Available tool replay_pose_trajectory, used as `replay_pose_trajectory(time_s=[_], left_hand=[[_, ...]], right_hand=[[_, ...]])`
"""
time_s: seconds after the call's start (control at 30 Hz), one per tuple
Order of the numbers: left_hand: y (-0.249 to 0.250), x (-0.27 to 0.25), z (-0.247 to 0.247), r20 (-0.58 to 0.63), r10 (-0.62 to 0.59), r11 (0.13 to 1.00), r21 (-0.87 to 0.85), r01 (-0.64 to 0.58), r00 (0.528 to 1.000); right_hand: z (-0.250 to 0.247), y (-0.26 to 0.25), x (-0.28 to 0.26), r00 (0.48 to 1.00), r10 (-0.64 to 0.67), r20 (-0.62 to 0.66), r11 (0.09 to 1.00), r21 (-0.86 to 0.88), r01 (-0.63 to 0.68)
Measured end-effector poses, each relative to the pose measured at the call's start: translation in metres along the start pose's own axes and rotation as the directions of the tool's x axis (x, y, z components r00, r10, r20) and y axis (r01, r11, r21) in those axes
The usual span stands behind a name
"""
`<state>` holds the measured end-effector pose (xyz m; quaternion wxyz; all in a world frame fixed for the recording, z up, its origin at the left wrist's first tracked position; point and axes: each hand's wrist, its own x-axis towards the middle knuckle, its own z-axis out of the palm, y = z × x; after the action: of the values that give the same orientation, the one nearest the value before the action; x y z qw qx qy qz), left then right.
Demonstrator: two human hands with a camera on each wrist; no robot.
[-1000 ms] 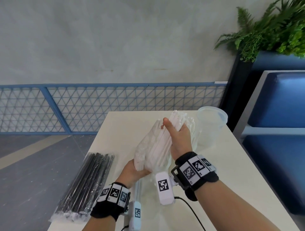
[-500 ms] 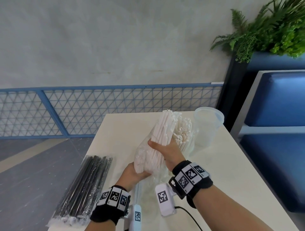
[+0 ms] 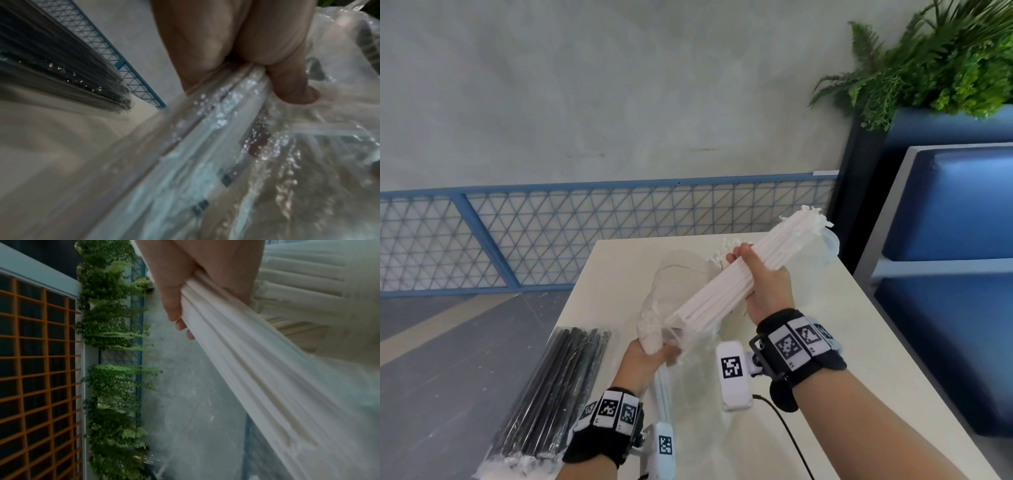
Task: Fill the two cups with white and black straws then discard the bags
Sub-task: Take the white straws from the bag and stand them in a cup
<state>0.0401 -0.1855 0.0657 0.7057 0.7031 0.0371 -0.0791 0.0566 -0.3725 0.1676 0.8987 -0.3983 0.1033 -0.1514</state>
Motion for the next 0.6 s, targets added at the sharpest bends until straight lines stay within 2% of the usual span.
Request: replay_pose_trajectory(time_s=[0.17,0.3,0.43,0.53,0.6], left_hand=[[-0.002,0.004,-0.002,-0.062,0.027,0.999,-0.042,-0.030,0.998],[-0.002,0.006,-0.003,-0.130,0.039,0.991,-0.124,-0.055,0.991],[-0.004,0.008,-0.006,-0.165,0.036,0.988,-0.145,-0.061,0.986],[-0.005,0.009,-0.006,-0.180,0.039,0.983,-0.171,-0.070,0.983],[-0.004,0.009,-0.006,-0.182,0.039,0.984,-0.163,-0.070,0.983]], right_hand=[[-0.003,-0.009,0.006,0.989,-0.083,-0.126,0.994,0.054,0.091],[0.000,-0.032,0.004,0.952,-0.272,-0.140,0.962,-0.077,0.263],[0.006,-0.058,0.005,0.864,-0.497,-0.076,0.840,-0.294,0.457],[0.006,-0.062,0.015,0.823,-0.567,-0.031,0.753,-0.426,0.502],[0.005,-0.057,0.019,0.817,-0.576,0.044,0.665,-0.556,0.499]])
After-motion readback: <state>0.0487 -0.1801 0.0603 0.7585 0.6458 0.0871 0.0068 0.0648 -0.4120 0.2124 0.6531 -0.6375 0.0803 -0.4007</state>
